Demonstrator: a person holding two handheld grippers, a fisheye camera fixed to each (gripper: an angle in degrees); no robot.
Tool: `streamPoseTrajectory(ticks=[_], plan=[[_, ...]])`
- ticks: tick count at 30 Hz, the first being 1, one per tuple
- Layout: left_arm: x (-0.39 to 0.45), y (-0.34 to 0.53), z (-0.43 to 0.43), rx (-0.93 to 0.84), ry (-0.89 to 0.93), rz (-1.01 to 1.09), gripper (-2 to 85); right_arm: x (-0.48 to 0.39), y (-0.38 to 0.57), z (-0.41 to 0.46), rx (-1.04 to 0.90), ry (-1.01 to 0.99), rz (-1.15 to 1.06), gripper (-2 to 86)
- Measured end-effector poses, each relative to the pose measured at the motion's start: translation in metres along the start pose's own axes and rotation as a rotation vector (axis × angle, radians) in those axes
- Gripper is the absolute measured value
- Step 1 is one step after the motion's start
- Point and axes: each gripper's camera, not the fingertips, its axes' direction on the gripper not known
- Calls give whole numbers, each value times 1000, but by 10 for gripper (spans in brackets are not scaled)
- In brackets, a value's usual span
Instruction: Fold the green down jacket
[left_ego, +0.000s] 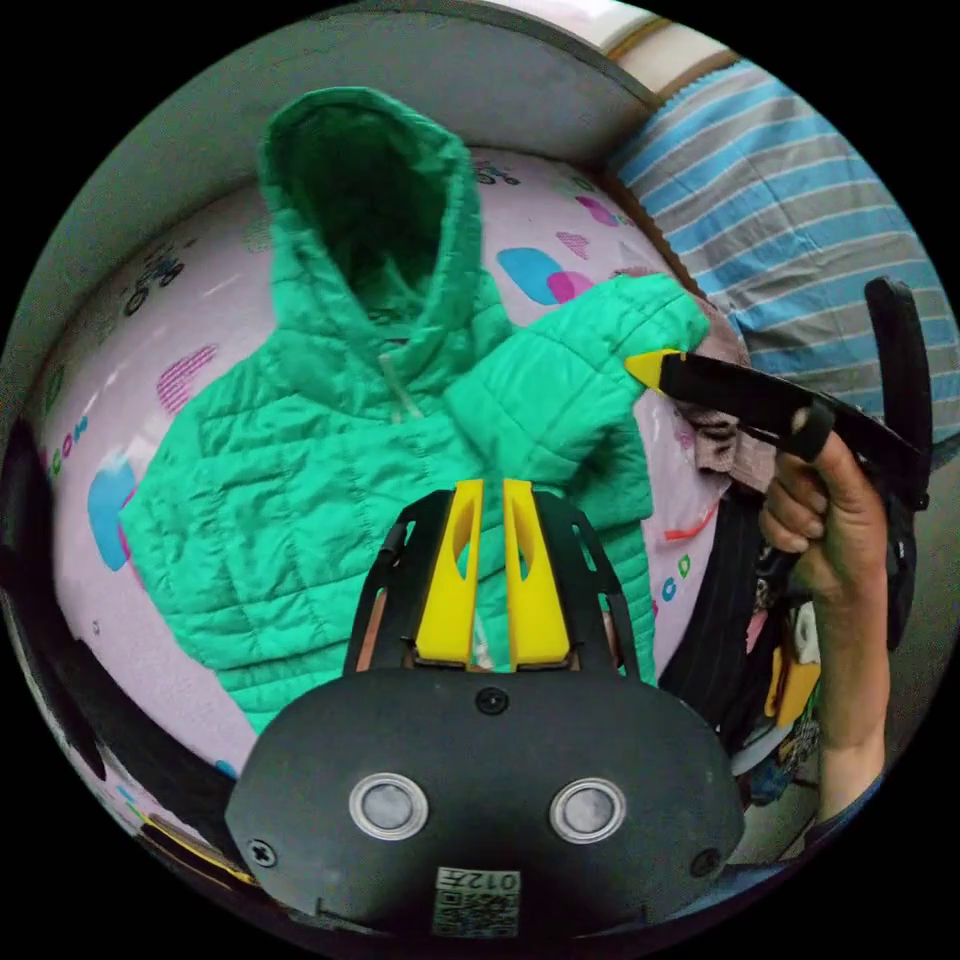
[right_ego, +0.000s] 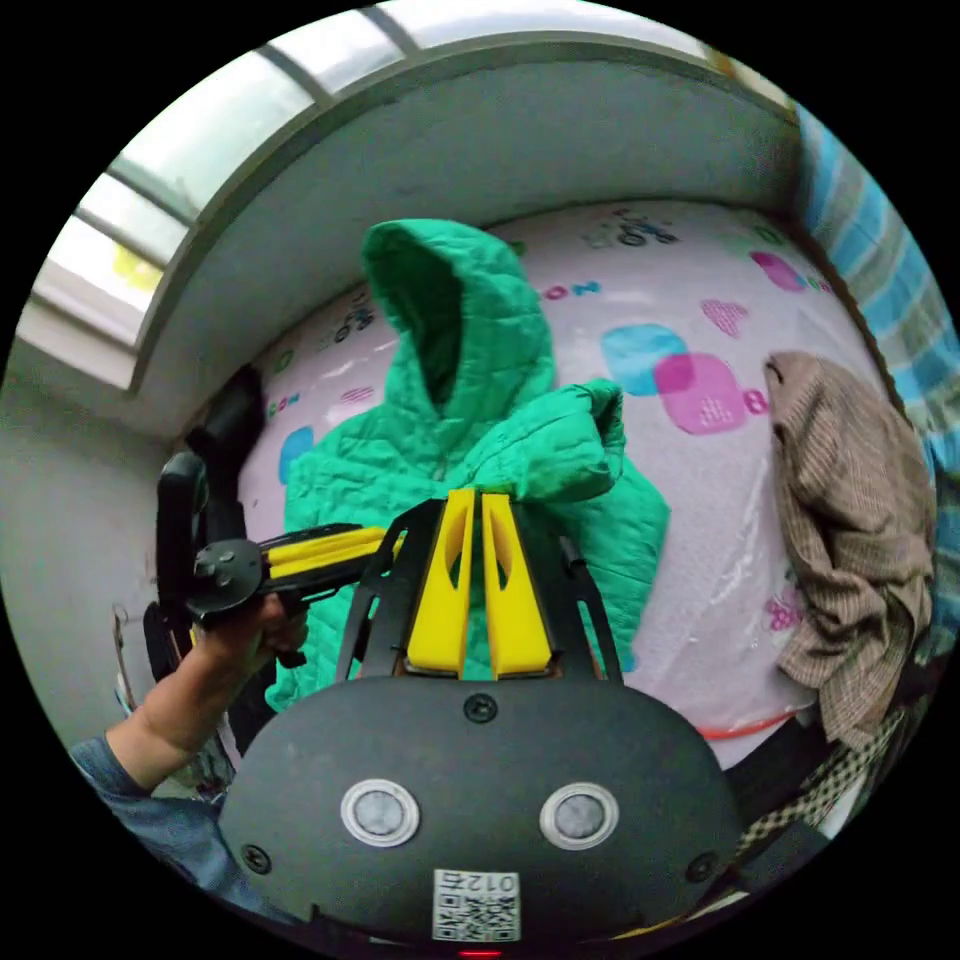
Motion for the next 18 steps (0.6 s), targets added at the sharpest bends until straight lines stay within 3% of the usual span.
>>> streamPoseTrajectory(ticks=[3,9,14,18], plan=[[-54,24,-23,31,-64,-111,13,-60,-7,24,-46,-39,-120,-5],[-143,70,-41,20,-25,-308,14,-137,0,121,-277,-13,-228,50],[-163,87,-55,30,-9,-329,33,-139,10,115,-300,-33,-247,81],[-149,78,-59,28,49,-252,65,-102,17,83,-313,137,-250,81]])
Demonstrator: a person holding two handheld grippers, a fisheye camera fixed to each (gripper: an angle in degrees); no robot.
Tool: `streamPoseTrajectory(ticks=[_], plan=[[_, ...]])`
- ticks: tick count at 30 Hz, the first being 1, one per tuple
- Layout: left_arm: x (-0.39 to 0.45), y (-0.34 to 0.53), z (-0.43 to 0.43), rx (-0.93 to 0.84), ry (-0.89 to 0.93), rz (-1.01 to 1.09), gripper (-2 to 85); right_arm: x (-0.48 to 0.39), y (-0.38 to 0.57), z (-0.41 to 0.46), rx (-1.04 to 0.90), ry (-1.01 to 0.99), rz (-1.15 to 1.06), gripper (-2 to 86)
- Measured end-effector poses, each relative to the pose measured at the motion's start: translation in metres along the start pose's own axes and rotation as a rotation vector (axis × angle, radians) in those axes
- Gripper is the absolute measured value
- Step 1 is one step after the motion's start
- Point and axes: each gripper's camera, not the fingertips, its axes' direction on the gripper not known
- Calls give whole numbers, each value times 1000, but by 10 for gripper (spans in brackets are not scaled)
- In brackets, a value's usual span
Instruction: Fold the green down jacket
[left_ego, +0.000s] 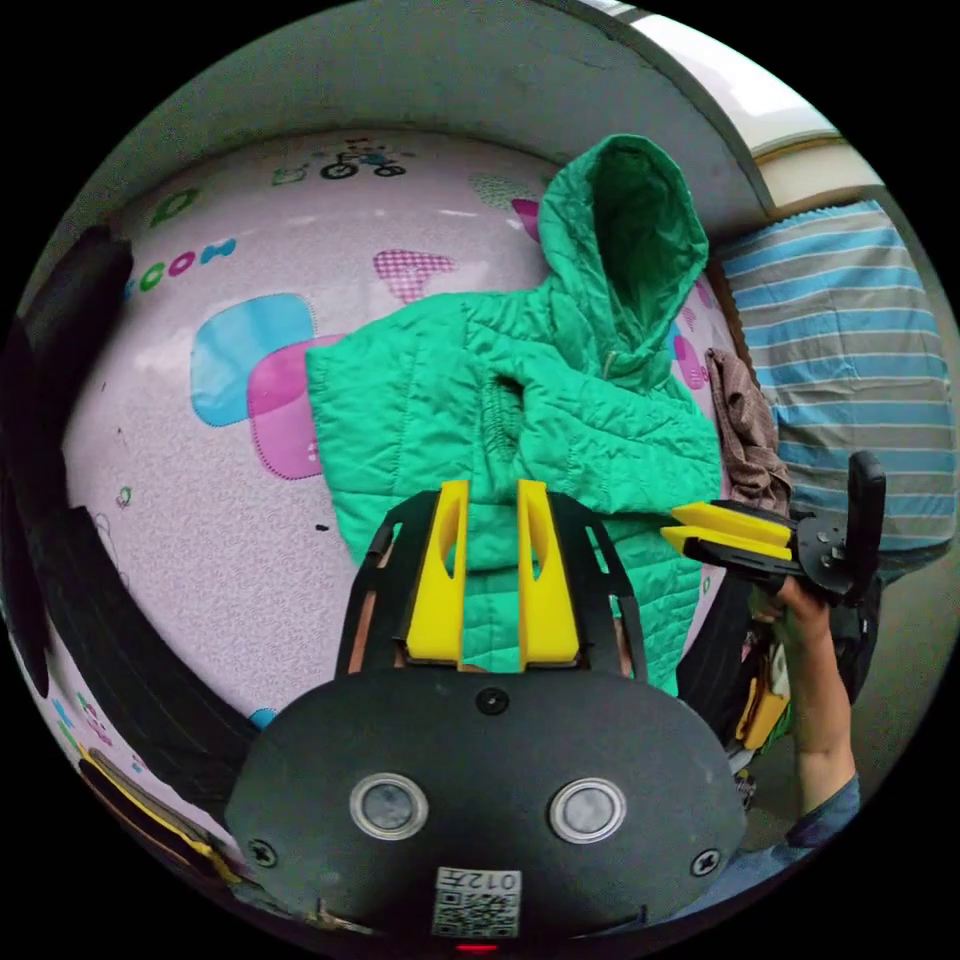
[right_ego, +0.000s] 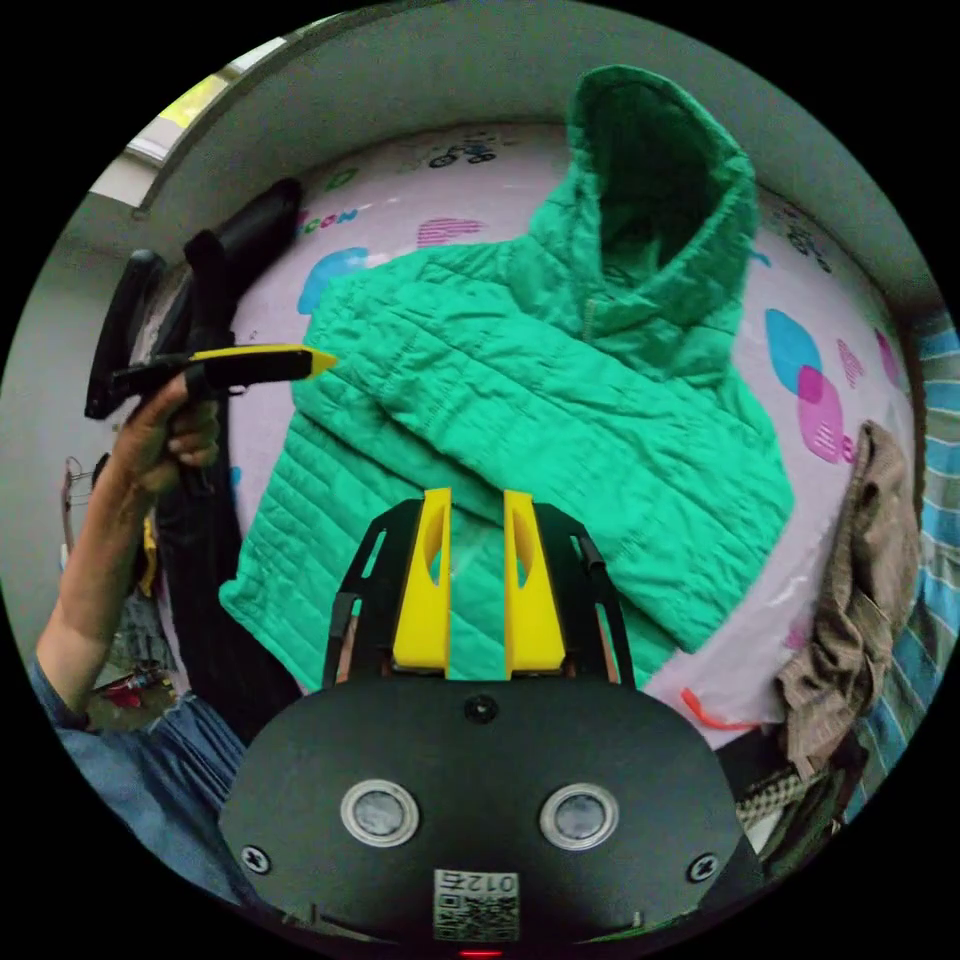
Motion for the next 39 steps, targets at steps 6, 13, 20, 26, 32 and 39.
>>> streamPoseTrajectory(ticks=[6,13,20,26,32,39], plan=[[34,-10,19,-61,-128,104,75,85,49,-20,-36,117,224,80],[41,-1,22,-67,-173,124,44,96,70,2,-107,208,201,86],[60,27,-37,95,-207,223,18,105,48,-1,-49,157,221,84],[31,28,-9,-4,-282,148,12,107,29,10,-91,116,226,83],[24,44,9,-19,-304,145,15,118,19,8,-108,87,274,84],[15,56,-8,-50,-222,196,20,130,9,-27,-174,76,276,33]])
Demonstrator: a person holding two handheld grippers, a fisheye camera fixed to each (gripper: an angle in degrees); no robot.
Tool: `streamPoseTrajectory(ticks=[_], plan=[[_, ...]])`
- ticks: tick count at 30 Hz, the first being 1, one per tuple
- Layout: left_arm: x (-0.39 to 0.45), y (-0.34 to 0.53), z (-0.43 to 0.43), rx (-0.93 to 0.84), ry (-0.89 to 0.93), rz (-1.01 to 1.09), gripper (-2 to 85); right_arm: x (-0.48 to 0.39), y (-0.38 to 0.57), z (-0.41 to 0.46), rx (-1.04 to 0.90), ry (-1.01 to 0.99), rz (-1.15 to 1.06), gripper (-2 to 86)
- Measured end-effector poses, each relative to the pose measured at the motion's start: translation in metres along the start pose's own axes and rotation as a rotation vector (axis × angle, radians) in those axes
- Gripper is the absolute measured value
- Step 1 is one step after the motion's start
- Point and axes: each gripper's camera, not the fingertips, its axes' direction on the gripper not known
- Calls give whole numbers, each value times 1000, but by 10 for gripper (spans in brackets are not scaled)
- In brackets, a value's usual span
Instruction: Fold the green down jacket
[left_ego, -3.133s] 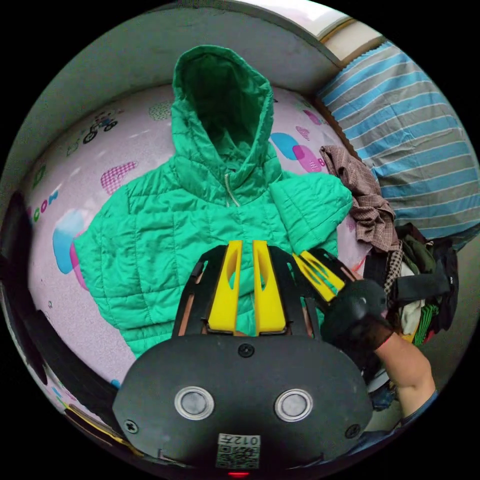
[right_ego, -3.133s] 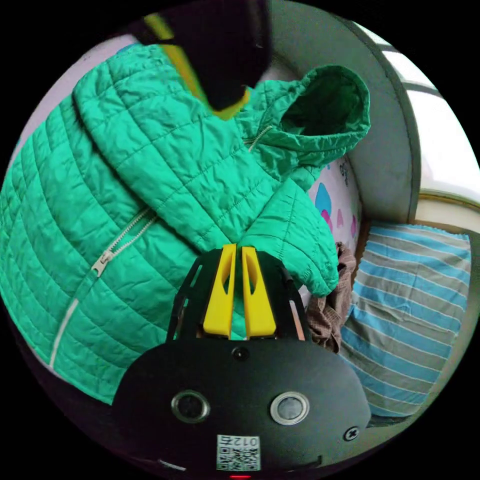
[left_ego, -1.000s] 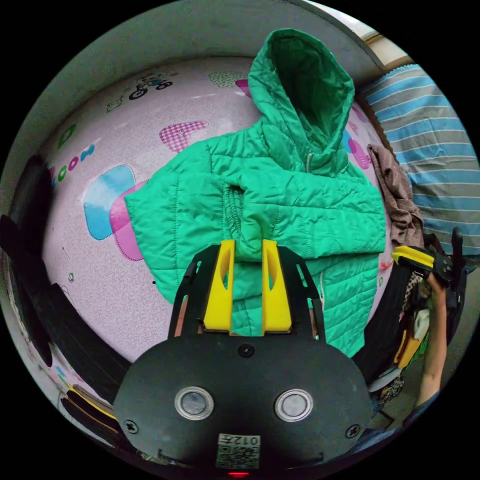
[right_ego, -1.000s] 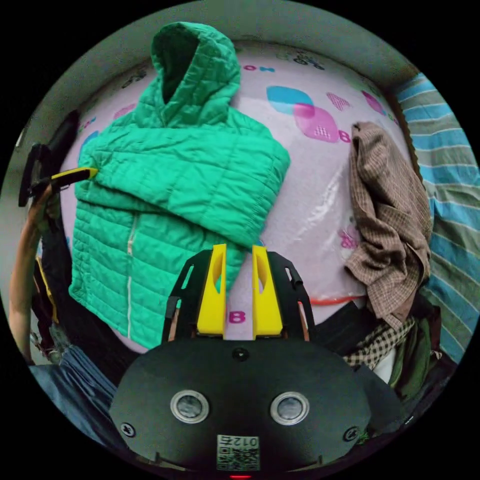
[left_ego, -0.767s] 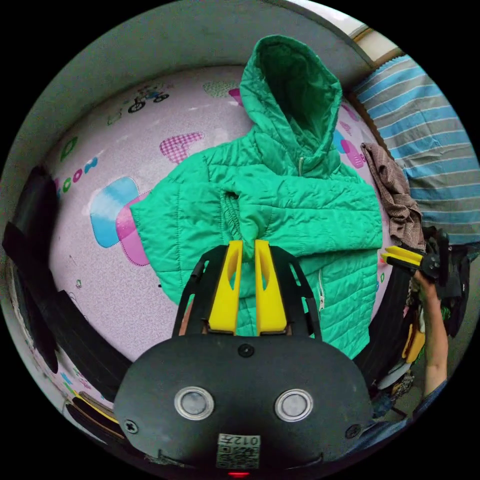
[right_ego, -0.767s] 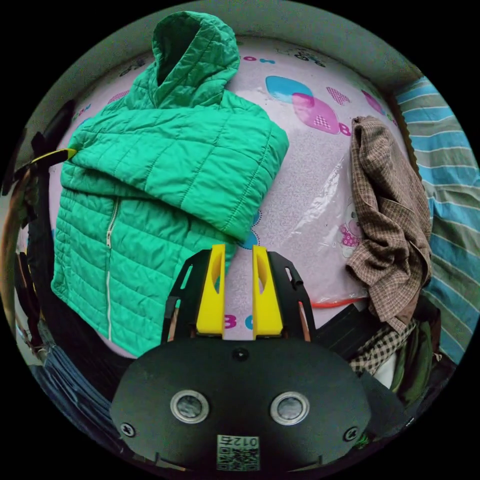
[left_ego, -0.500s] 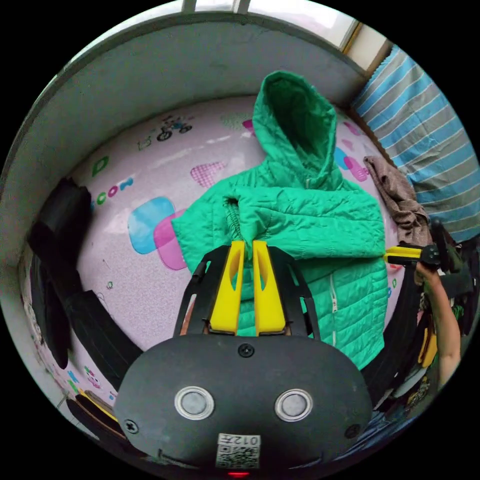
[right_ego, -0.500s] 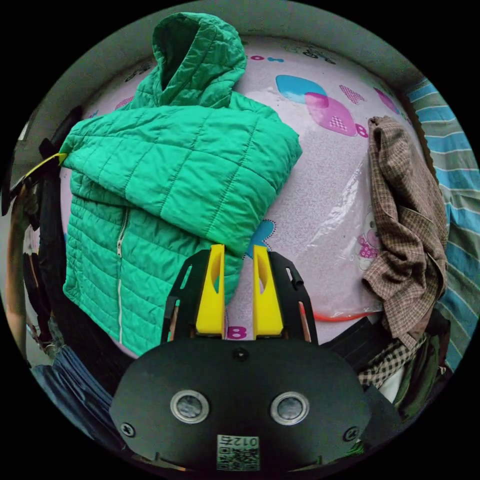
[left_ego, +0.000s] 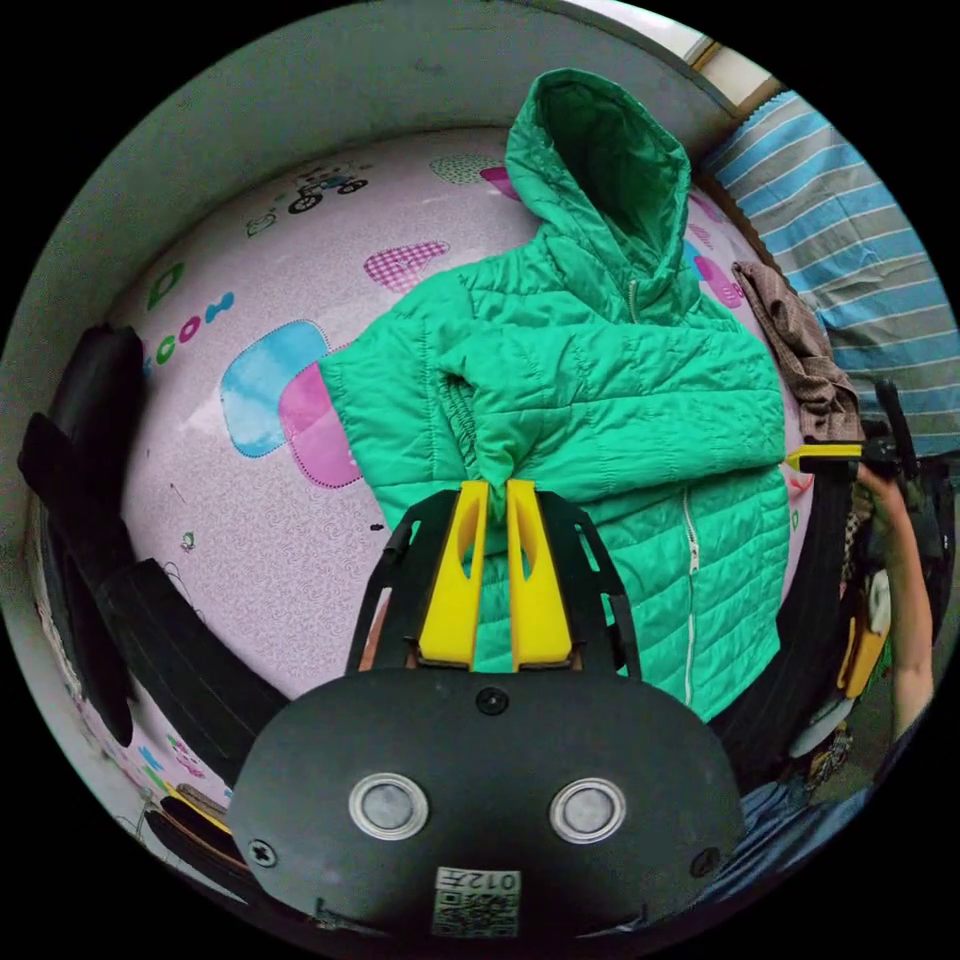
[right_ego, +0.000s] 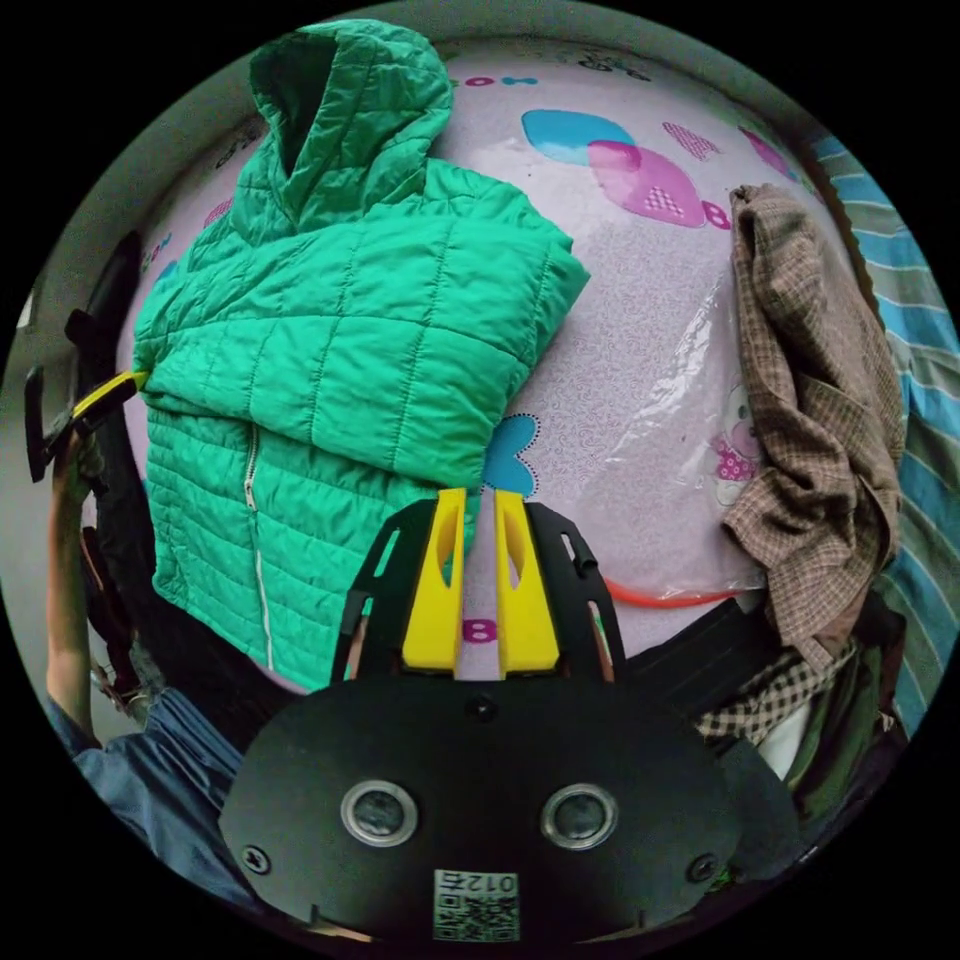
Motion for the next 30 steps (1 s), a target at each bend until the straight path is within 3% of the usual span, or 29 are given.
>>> streamPoseTrajectory(ticks=[5,8,11,15,19,24,30], plan=[[-15,7,-15,16,33,-31,19,-6,-10,-32,40,145,-52,4],[-12,8,-45,144,-74,-74,11,-10,-21,-45,113,83,-73,-4],[4,-11,-49,144,-53,-19,8,-11,-42,-47,156,5,-49,-7],[32,-52,-25,102,-174,35,2,-8,-72,-40,210,-37,33,-8],[18,-68,29,-70,-190,29,-1,1,-97,-16,98,-32,57,-9],[1,-63,46,-26,-103,33,-1,13,-116,8,7,-124,77,-9],[-3,-72,55,-39,-97,57,-1,9,-118,13,32,-75,52,-9]])
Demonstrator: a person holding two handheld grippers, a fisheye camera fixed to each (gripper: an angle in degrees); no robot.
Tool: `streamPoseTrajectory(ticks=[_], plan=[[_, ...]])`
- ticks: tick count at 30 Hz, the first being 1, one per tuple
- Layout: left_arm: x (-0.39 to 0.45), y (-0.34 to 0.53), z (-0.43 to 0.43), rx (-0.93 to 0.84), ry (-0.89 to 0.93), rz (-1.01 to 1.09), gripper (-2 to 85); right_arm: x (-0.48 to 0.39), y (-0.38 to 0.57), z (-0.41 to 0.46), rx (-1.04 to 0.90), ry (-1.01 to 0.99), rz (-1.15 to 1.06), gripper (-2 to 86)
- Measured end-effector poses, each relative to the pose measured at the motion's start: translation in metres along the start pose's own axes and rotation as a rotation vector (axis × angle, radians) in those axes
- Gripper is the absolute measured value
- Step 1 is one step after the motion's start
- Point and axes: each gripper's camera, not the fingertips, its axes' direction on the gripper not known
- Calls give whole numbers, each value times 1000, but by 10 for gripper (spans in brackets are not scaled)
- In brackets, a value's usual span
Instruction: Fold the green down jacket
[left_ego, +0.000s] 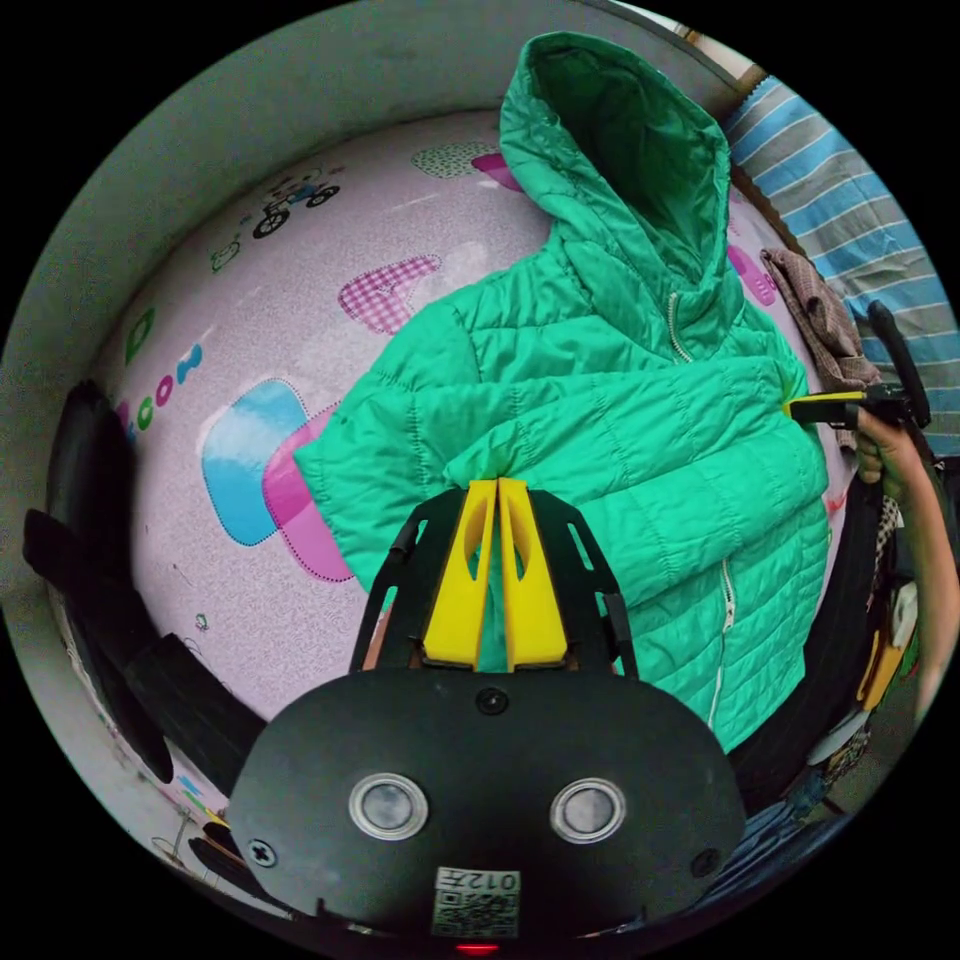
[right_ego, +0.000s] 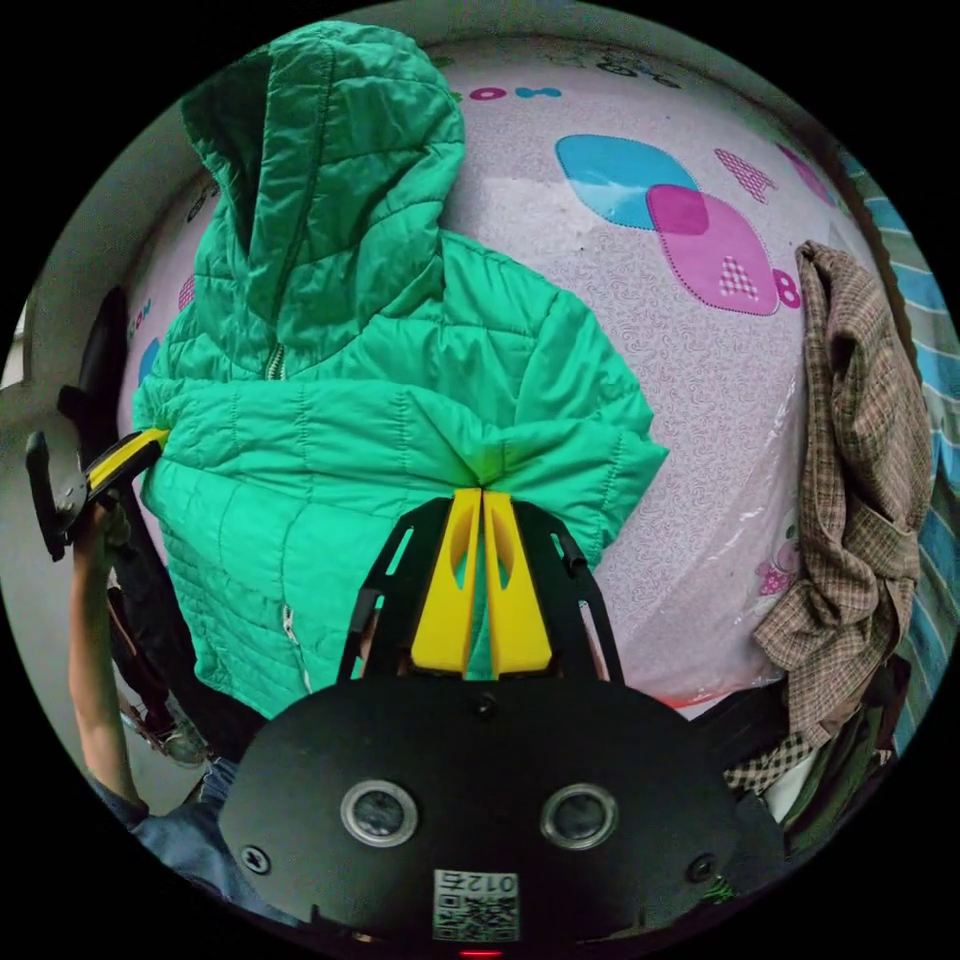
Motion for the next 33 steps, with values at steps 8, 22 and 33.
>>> streamPoseTrajectory(ticks=[8,22,33], plan=[[8,20,-39,129,1,20,-1,8,47,-24,153,-38,-16,-8],[14,-27,41,49,-146,28,-2,16,29,46,125,-8,72,-9],[-18,-40,21,114,-29,27,-1,-3,52,45,336,79,47,-8]])
